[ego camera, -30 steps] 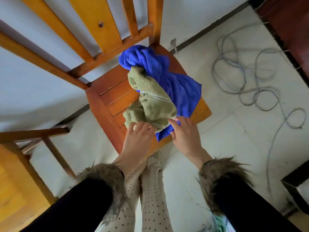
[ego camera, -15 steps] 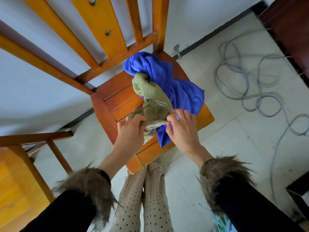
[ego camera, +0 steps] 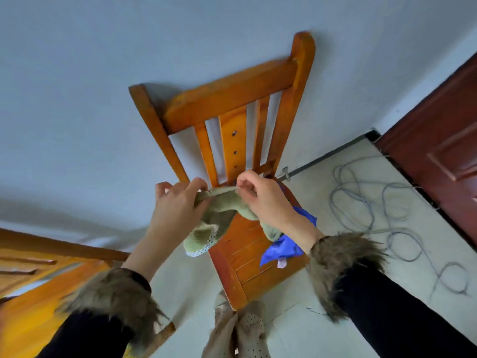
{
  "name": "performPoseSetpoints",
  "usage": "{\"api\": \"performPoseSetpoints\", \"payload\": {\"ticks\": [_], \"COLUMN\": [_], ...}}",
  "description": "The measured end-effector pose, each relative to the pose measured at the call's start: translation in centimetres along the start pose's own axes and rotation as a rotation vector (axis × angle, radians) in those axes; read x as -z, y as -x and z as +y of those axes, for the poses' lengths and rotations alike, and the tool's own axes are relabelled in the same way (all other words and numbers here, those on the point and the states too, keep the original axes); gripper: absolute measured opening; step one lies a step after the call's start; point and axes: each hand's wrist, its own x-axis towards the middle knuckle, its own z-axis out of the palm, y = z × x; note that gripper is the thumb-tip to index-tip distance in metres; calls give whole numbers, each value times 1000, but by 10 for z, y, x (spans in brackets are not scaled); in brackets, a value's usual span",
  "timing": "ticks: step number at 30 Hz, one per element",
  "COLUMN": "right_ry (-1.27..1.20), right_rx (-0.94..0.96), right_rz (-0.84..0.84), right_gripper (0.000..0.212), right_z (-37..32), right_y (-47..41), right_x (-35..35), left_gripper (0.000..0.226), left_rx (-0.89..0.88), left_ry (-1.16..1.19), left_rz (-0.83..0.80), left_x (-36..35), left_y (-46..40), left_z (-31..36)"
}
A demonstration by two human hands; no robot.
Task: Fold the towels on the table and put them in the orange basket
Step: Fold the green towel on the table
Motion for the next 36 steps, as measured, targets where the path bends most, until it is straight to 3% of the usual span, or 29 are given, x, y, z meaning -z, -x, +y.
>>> {"api": "performPoseSetpoints", "payload": {"ticks": [6,12,15,19,26,30,36], "right_ry": [-43,-99,-89,-28,-59,-80,54], "right_rx": [138,288,369,501,629,727,947], "right_rz": [6,2,-88,-225,-531,-756,-895], "right_gripper": [2,7,9,12,56,35,18], "right_z": [-104,-181,-218,-268,-365,-417,-486], "right_y": [-23,-23,-16,-2,56,99,182], "right_x": [20,22,13,-7,-73,-115,-212], "left_gripper": [20,40,20,18,13,14,15], "left_rx": [29,79,249,305,633,846,1087], "left_ry": [40,254,240,107,-34,-88,-180], "left_rz": [154,303,344,396,704,821,955], "left_x": [97,175,203,245,330,363,396], "left_y": [9,46,76,129,254,348,501], "left_z": [-9,0,-1,-6,-20,-24,-34]}}
